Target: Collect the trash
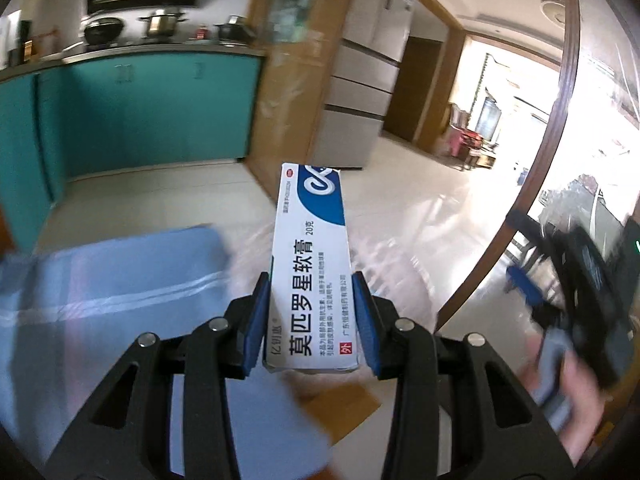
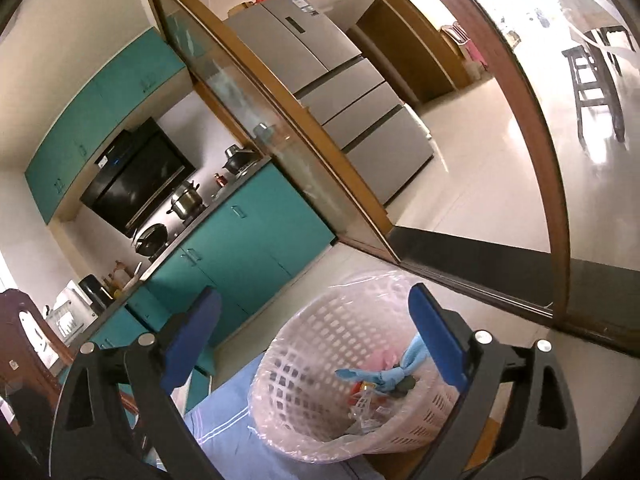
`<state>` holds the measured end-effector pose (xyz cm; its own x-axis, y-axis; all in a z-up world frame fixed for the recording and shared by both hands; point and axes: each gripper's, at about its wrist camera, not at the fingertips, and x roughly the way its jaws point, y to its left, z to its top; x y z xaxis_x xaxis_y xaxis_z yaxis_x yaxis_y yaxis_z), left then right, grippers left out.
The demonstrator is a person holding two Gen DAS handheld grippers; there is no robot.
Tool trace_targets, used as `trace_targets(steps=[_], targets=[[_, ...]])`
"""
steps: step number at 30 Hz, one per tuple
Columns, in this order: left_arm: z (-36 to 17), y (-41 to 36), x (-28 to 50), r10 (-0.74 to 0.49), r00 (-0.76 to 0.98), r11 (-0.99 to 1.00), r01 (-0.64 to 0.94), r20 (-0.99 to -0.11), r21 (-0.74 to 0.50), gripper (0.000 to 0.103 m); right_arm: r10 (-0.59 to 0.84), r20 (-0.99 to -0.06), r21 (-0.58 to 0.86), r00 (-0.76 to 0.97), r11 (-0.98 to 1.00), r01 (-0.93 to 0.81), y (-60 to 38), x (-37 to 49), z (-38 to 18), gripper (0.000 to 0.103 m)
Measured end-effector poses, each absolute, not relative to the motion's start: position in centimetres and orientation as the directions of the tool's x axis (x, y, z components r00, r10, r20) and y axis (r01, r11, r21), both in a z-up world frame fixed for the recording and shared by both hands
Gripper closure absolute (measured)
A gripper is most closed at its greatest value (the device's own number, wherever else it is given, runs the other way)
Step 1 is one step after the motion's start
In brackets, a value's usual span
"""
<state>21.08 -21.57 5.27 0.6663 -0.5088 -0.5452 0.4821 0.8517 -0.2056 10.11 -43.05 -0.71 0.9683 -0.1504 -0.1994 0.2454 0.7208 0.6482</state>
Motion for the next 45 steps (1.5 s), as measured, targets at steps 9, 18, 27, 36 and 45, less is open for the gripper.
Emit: trace_targets(steps=[9,18,27,36,45], targets=[[2.3,-22.5,23.9,-0.442,0.65,0.89,0.403,-0.618,-0.213,0.016,-0.071,-0.252,0.613,0.965,0.76,0.216,-42.6,11.5,-0.5,0.01],[1.9,-7.4,17.2,-0.164,0.775,0.985,0.094,-0.61,-0.145,0.003,0.024,-0.353,0.321,0.935,0.942,0.097,-33.2,13.5,0.9,0.01],[1.3,-0.6,12.9,0.042,0.774,0.992,-0.107,-0.632,-0.064,0.003,0.11,-0.451,0.103,0.886,0.992,-0.071,-21.5,12.9,-0.7,0.009],[0.9,0.2,12.2,0.063,0.769,0.991,-0.126,-0.637,-0.054,0.003,0.107,-0.489,0.11,0.865,0.992,-0.06,-19.8,12.8,-1.9,0.009],[1.1,0.3,11.6,0.035,0.771,0.992,-0.106,-0.636,-0.075,0.003,0.102,-0.496,0.102,0.862,0.993,-0.059,-19.6,12.9,-2.2,0.009]])
